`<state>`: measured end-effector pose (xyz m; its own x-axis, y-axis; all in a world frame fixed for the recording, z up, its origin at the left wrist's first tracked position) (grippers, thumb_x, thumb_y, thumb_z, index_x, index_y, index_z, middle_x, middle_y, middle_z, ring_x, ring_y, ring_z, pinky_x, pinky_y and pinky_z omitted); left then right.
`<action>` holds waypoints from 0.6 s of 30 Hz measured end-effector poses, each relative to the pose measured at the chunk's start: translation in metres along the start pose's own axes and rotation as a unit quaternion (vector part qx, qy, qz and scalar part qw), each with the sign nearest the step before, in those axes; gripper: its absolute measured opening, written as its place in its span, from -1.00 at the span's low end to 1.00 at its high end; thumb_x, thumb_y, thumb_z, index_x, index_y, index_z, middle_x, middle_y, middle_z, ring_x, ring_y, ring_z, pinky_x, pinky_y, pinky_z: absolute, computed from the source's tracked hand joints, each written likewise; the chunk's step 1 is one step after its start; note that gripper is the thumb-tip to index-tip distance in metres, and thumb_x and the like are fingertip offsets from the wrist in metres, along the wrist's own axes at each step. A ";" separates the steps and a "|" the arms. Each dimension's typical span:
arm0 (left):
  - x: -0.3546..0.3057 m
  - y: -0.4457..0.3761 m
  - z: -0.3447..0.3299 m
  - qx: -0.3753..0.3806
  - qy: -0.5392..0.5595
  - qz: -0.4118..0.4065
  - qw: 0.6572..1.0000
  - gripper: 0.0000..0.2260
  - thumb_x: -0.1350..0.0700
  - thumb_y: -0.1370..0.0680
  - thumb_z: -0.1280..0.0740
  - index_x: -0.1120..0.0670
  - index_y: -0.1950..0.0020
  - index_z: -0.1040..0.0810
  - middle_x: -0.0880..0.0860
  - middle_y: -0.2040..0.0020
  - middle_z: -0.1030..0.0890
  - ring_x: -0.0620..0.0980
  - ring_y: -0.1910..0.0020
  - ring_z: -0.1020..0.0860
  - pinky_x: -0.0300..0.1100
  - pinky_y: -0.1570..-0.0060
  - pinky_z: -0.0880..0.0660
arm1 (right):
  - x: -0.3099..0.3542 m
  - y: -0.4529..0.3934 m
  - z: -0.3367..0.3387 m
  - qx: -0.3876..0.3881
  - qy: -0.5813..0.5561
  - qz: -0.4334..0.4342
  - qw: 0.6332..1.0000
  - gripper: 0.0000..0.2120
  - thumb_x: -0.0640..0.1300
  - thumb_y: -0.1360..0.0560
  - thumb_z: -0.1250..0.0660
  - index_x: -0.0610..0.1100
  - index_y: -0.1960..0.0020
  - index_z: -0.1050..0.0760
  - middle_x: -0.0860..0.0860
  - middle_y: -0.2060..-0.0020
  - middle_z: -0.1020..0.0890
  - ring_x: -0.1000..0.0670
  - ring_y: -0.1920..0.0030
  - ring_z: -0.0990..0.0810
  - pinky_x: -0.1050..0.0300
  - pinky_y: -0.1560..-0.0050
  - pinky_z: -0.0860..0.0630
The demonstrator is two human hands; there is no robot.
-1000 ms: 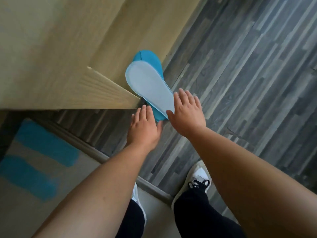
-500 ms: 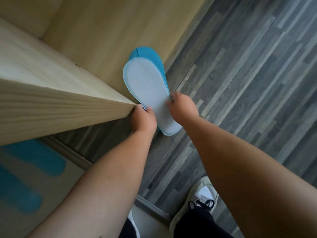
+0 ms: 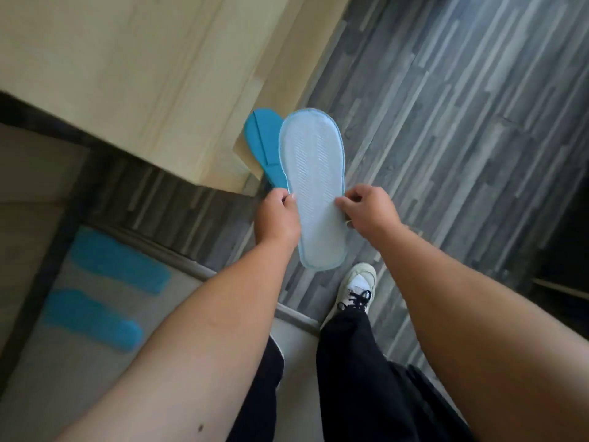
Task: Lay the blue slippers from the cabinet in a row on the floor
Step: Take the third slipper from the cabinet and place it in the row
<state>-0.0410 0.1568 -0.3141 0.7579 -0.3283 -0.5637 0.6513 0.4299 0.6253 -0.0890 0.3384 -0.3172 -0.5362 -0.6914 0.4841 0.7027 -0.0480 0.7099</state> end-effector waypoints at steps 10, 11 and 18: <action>0.021 0.091 0.060 0.074 -0.041 -0.017 0.996 -0.82 0.05 -0.61 -0.18 0.07 0.13 -0.48 0.07 0.11 -0.62 0.12 0.12 -0.53 -0.14 0.22 -0.37 | -0.006 0.116 -0.011 0.017 -0.056 -0.043 0.997 -0.86 -0.10 -0.54 -0.37 -0.18 0.01 -0.57 -0.11 0.19 -0.69 -0.07 0.22 -0.67 -0.04 0.10 -0.65; 0.030 0.095 0.066 0.072 -0.039 -0.012 0.997 -0.82 0.05 -0.61 -0.18 0.06 0.14 -0.48 0.07 0.11 -0.62 0.12 0.12 -0.53 -0.13 0.21 -0.38 | -0.003 0.121 -0.017 0.016 -0.053 -0.038 0.998 -0.86 -0.10 -0.54 -0.37 -0.19 0.03 -0.58 -0.11 0.21 -0.68 -0.07 0.21 -0.66 -0.04 0.09 -0.65; 0.114 0.136 0.130 0.001 -0.007 0.039 0.999 -0.82 0.05 -0.60 -0.20 0.06 0.15 -0.48 0.11 0.11 -0.62 0.13 0.14 -0.53 -0.09 0.17 -0.45 | 0.022 0.165 -0.093 0.074 -0.003 0.013 0.997 -0.86 -0.10 -0.52 -0.41 -0.16 0.16 -0.59 -0.13 0.23 -0.69 -0.18 0.18 -0.68 -0.06 0.07 -0.65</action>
<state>0.1387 0.0690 -0.2231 0.8064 -0.3056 -0.5063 0.5908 0.4528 0.6677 0.0587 0.2485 -0.2367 -0.5207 -0.6874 0.5063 0.6400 0.0783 0.7644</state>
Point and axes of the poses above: each hand's wrist, its own y-axis away from the middle knuckle, its own z-axis out of the back of the hand, x = y × z, the point moved 6 cm from there along -y, towards the middle knuckle
